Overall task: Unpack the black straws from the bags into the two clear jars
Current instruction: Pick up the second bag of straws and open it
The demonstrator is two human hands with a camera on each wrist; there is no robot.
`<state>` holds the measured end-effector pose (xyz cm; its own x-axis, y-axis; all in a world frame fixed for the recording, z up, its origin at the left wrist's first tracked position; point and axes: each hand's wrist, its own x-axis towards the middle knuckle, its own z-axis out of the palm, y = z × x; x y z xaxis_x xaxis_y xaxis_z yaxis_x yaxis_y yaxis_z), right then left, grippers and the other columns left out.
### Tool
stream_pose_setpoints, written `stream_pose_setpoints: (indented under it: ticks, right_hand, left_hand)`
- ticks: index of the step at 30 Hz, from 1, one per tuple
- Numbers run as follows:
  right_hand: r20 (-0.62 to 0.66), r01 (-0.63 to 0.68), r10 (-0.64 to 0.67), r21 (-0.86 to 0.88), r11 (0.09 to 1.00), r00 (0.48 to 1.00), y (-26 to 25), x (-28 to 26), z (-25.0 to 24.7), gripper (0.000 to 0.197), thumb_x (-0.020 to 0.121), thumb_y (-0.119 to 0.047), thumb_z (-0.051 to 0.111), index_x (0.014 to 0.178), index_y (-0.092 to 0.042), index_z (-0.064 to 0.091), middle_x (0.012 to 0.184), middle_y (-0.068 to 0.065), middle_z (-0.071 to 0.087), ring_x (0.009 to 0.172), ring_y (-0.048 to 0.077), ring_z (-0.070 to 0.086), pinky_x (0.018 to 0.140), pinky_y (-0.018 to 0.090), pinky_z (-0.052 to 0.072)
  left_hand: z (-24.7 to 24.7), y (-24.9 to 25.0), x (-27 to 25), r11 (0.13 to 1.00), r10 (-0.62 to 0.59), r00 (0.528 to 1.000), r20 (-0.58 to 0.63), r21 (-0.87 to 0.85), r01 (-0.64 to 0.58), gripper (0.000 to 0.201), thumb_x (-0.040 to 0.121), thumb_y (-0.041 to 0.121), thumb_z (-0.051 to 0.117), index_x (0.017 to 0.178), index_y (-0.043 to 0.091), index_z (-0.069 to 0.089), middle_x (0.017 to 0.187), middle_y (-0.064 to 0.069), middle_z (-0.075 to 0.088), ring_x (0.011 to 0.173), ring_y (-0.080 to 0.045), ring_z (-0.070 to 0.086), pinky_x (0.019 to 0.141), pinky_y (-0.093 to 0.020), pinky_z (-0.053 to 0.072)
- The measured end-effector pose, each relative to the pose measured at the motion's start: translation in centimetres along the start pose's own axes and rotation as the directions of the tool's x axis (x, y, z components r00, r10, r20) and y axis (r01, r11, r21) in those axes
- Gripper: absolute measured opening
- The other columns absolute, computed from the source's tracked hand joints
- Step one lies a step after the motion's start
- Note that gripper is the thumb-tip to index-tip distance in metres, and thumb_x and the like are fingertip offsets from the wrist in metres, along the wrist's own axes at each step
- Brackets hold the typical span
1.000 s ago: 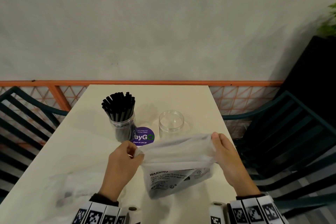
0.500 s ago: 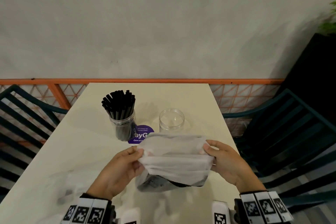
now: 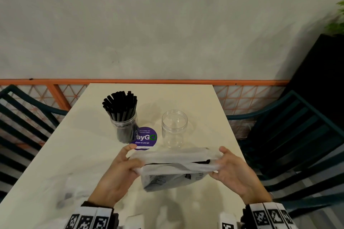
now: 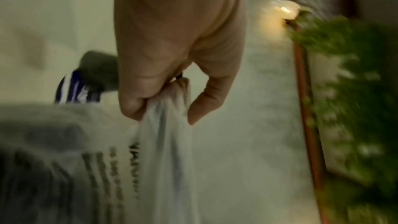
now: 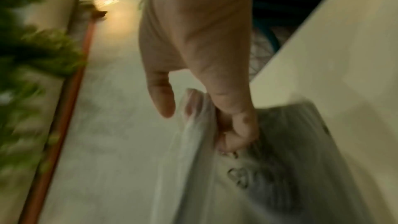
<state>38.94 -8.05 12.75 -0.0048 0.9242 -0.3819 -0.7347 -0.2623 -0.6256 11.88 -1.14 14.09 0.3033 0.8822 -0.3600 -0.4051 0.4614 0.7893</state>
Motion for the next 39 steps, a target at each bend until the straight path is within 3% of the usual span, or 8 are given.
stream_pose_setpoints:
  ticks: [5, 11, 15, 20, 27, 32, 36, 39]
  right_hand:
    - [-0.235, 0.061, -0.247, -0.597, 0.800, 0.940, 1.1, 0.5, 1.2, 0.015, 0.086, -0.003, 0.055, 0.097, -0.013, 0.053, 0.089, 0.014, 0.061, 0.083, 0.026, 0.059, 0.070, 0.037, 0.052]
    - [-0.195, -0.005, -0.528, -0.941, 0.339, 0.826, 1.7, 1.2, -0.6, 0.010, 0.088, -0.020, 0.053, 0.090, -0.017, 0.063, 0.094, 0.010, 0.061, 0.085, 0.025, 0.060, 0.077, 0.044, 0.057]
    - [-0.255, 0.007, -0.370, -0.816, 0.578, 0.893, 1.7, 0.5, -0.8, 0.015, 0.091, -0.014, 0.053, 0.086, -0.011, 0.067, 0.093, 0.016, 0.069, 0.090, 0.031, 0.064, 0.071, 0.035, 0.057]
    - [-0.262, -0.093, -0.076, -0.576, 0.812, 0.962, 1.9, 0.4, -0.1, 0.012, 0.090, -0.006, 0.053, 0.095, -0.005, 0.065, 0.089, 0.016, 0.071, 0.080, 0.027, 0.068, 0.062, 0.033, 0.054]
    - [-0.213, -0.251, 0.208, -0.202, 0.947, 0.955, 1.3, 0.6, -0.8, 0.027, 0.093, -0.003, 0.035, 0.091, 0.004, 0.061, 0.078, 0.019, 0.072, 0.066, 0.030, 0.071, 0.053, 0.038, 0.059]
    - [-0.195, -0.233, 0.235, 0.036, 0.972, 0.952, 1.3, 0.4, -2.6, 0.051, 0.027, 0.011, 0.079, 0.077, 0.007, 0.069, 0.077, 0.019, 0.068, 0.063, 0.029, 0.063, 0.054, 0.034, 0.052]
    - [-0.178, -0.172, 0.179, 0.053, 0.984, 0.968, 0.7, -0.4, -2.2, 0.010, 0.065, -0.001, 0.045, 0.067, -0.009, 0.050, 0.066, 0.010, 0.058, 0.060, 0.022, 0.053, 0.051, 0.030, 0.046]
    - [-0.164, -0.089, 0.056, -0.204, 0.975, 0.985, 1.0, -0.9, -1.4, 0.017, 0.073, 0.000, 0.050, 0.083, -0.015, 0.049, 0.069, 0.005, 0.064, 0.069, 0.021, 0.056, 0.058, 0.033, 0.047]
  left_hand:
    - [0.7, -0.9, -0.1, 0.828, 0.178, 0.983, -0.051, 0.547, -0.121, 0.053, 0.069, -0.020, 0.051, 0.098, 0.024, 0.048, 0.082, -0.014, 0.052, 0.067, -0.021, 0.050, 0.060, -0.025, 0.044]
    - [-0.9, -1.9, 0.2, 0.460, 0.424, 0.902, -0.083, 0.877, -0.136, 0.033, 0.076, 0.000, 0.062, 0.099, 0.016, 0.045, 0.089, -0.009, 0.047, 0.067, -0.017, 0.050, 0.057, -0.018, 0.038]
    - [-2.3, -2.2, 0.4, 0.365, 0.411, 0.898, -0.156, 0.931, -0.005, 0.028, 0.073, 0.026, 0.074, 0.074, 0.003, 0.059, 0.072, -0.009, 0.063, 0.067, -0.024, 0.058, 0.059, -0.023, 0.045]
    - [-1.6, -2.9, 0.3, 0.771, 0.064, 0.993, -0.094, 0.637, 0.011, 0.029, 0.085, 0.023, 0.061, 0.078, -0.004, 0.068, 0.081, -0.020, 0.070, 0.081, -0.032, 0.065, 0.080, -0.036, 0.055]
    - [-2.0, -2.0, -0.5, 0.934, -0.315, 0.949, -0.020, 0.173, 0.313, 0.022, 0.088, 0.022, 0.049, 0.085, 0.006, 0.065, 0.072, -0.005, 0.071, 0.061, -0.013, 0.065, 0.058, -0.024, 0.053]
    - [-2.3, -1.8, -0.8, 0.920, -0.389, 0.920, -0.054, -0.069, 0.385, 0.009, 0.071, 0.014, 0.055, 0.077, 0.010, 0.060, 0.067, -0.004, 0.067, 0.065, -0.017, 0.057, 0.069, -0.031, 0.039]
    - [-2.0, -2.1, -1.1, 0.954, -0.288, 0.958, -0.010, 0.088, 0.288, 0.014, 0.061, 0.016, 0.070, 0.075, 0.015, 0.066, 0.076, 0.000, 0.067, 0.072, -0.013, 0.055, 0.070, -0.028, 0.039]
    - [-1.5, -2.1, -1.4, 0.930, -0.150, 0.988, 0.038, 0.345, 0.128, 0.023, 0.063, 0.020, 0.076, 0.084, 0.012, 0.072, 0.085, 0.002, 0.074, 0.082, -0.011, 0.065, 0.075, -0.021, 0.046]
